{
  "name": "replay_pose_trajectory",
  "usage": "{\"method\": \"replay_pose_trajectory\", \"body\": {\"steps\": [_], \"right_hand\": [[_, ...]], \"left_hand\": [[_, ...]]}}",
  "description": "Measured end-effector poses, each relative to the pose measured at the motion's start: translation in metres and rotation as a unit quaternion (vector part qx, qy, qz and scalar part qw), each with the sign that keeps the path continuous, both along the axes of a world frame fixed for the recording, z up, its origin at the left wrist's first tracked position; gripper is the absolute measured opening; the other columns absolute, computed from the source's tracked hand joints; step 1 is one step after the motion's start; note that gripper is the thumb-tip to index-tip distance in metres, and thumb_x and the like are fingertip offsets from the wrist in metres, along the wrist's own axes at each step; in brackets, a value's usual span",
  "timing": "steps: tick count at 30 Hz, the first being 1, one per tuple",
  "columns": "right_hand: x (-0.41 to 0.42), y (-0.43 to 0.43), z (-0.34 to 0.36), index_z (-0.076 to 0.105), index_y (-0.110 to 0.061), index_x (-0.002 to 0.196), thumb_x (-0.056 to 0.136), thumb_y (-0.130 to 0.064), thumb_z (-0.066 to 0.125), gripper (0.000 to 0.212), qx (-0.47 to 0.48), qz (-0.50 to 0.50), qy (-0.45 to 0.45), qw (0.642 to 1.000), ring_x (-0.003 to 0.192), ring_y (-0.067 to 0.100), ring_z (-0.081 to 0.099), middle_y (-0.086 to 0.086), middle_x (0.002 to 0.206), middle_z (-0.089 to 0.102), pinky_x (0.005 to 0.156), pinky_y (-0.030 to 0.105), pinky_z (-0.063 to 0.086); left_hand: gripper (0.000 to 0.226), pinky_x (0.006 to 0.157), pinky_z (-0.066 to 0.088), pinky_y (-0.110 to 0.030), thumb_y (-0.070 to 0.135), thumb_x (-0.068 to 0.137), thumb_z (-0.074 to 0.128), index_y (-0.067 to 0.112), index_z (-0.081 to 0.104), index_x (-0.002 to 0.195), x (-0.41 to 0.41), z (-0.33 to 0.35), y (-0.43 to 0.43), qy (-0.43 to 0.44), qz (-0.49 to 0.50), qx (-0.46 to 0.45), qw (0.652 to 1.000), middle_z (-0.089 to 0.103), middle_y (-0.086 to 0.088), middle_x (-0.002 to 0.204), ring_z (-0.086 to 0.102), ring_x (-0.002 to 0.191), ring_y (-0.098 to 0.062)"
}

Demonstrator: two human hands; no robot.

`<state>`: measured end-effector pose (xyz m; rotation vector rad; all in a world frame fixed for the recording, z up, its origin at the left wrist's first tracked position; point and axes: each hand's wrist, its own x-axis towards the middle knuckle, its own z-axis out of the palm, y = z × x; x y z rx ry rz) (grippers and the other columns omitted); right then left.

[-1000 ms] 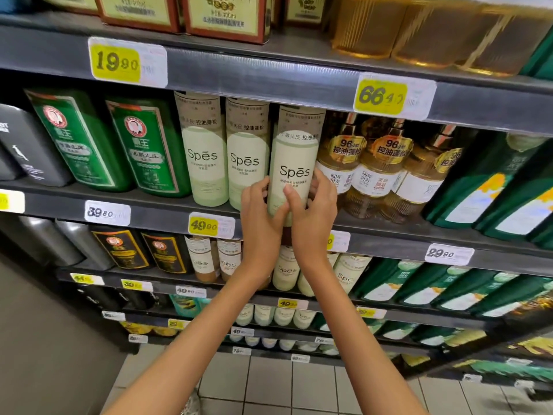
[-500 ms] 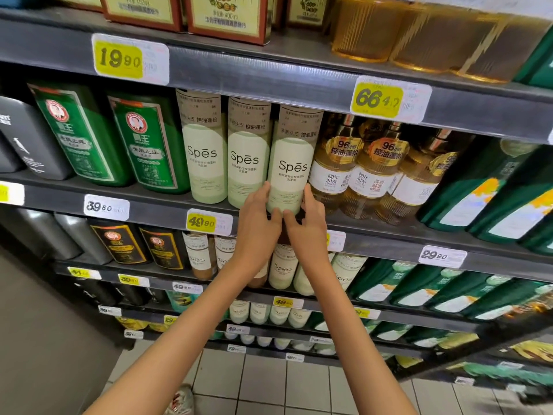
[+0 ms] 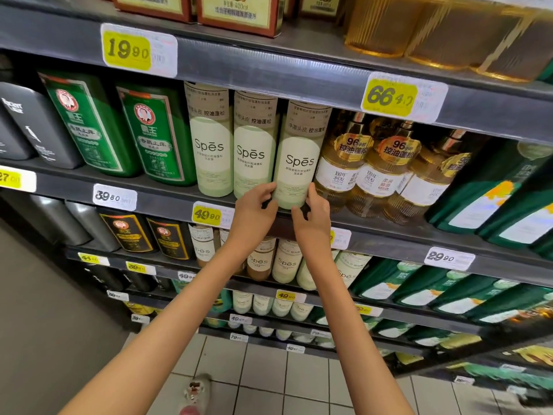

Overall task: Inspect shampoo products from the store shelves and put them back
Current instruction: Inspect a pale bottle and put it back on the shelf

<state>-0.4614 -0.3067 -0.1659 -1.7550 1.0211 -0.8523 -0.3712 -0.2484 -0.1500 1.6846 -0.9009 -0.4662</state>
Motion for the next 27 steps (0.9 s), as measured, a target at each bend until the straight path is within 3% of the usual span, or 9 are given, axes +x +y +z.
{"method": "replay_pose_trajectory", "body": {"steps": [2,4,6,15,18,21,24,27], "right_hand": [[-0.002,0.003,0.004,0.031,-0.016,0.147,0.095,-0.003,0.047,0.056,-0.006,-0.007,0.003,1.0,0.116,0.009,0.043,0.009,0.133,0.04,0.08,-0.003,0.032],[-0.006,0.014,0.006,0.039,-0.014,0.143,0.095,-0.001,0.047,0.05,-0.022,-0.026,-0.013,0.999,0.121,0.016,0.047,0.005,0.126,0.046,0.097,0.015,0.037],[-0.009,0.032,0.005,0.046,-0.01,0.137,0.094,-0.001,0.048,0.043,-0.037,-0.042,-0.042,0.998,0.12,0.016,0.05,-0.001,0.119,0.05,0.104,0.029,0.04],[0.028,0.038,0.062,0.05,0.003,0.13,0.092,-0.004,0.053,0.039,-0.242,-0.036,-0.068,0.967,0.12,0.018,0.048,0.015,0.127,0.054,0.106,0.022,0.035],[0.042,0.029,0.082,0.049,0.01,0.124,0.09,-0.002,0.056,0.037,-0.326,-0.053,-0.038,0.943,0.112,0.021,0.049,0.021,0.118,0.054,0.098,0.018,0.033],[0.056,0.024,0.094,0.053,0.012,0.108,0.088,-0.004,0.06,0.027,-0.357,-0.064,-0.01,0.932,0.089,0.021,0.045,0.014,0.095,0.048,0.078,0.015,0.03],[0.071,0.022,0.098,0.053,0.009,0.097,0.09,-0.013,0.059,0.024,-0.328,-0.06,0.027,0.942,0.082,0.018,0.037,0.008,0.088,0.038,0.068,0.018,0.024],[0.084,0.022,0.095,0.051,0.005,0.098,0.094,-0.023,0.056,0.029,-0.287,-0.062,0.072,0.953,0.085,0.021,0.037,0.012,0.09,0.042,0.07,0.025,0.027]], "left_hand": [[0.037,0.093,0.037,-0.014,-0.002,0.09,0.046,0.006,0.054,0.126,0.001,0.001,0.003,0.015,-0.011,0.011,1.0,0.058,-0.007,0.127,0.053,0.114,-0.012],[0.035,0.091,0.039,-0.01,0.0,0.091,0.047,0.005,0.056,0.124,0.003,0.002,0.009,0.023,-0.026,0.016,0.999,0.06,-0.005,0.124,0.055,0.113,-0.011],[0.032,0.085,0.04,-0.002,0.001,0.091,0.049,0.007,0.058,0.122,0.008,0.001,0.019,0.028,-0.029,0.017,0.999,0.062,0.001,0.118,0.056,0.109,-0.007],[0.03,0.079,0.041,0.001,0.006,0.093,0.051,0.009,0.058,0.122,0.038,0.014,0.061,0.049,0.002,-0.043,0.998,0.062,0.005,0.113,0.054,0.097,0.011],[0.032,0.082,0.04,0.002,0.006,0.093,0.051,0.009,0.057,0.124,0.046,0.015,0.073,0.057,0.028,-0.054,0.997,0.06,0.005,0.115,0.056,0.101,0.003],[0.033,0.084,0.04,0.001,0.008,0.092,0.052,0.009,0.057,0.125,0.056,0.013,0.082,0.044,0.04,-0.048,0.997,0.06,0.003,0.116,0.055,0.107,-0.002],[0.033,0.086,0.04,-0.001,0.009,0.092,0.053,0.009,0.057,0.125,0.064,0.012,0.086,0.053,0.041,-0.051,0.996,0.061,0.004,0.117,0.055,0.109,-0.004],[0.033,0.087,0.04,-0.001,0.01,0.092,0.053,0.011,0.057,0.124,0.068,0.012,0.088,0.059,0.033,-0.051,0.996,0.061,0.006,0.117,0.056,0.106,0.0]]}}
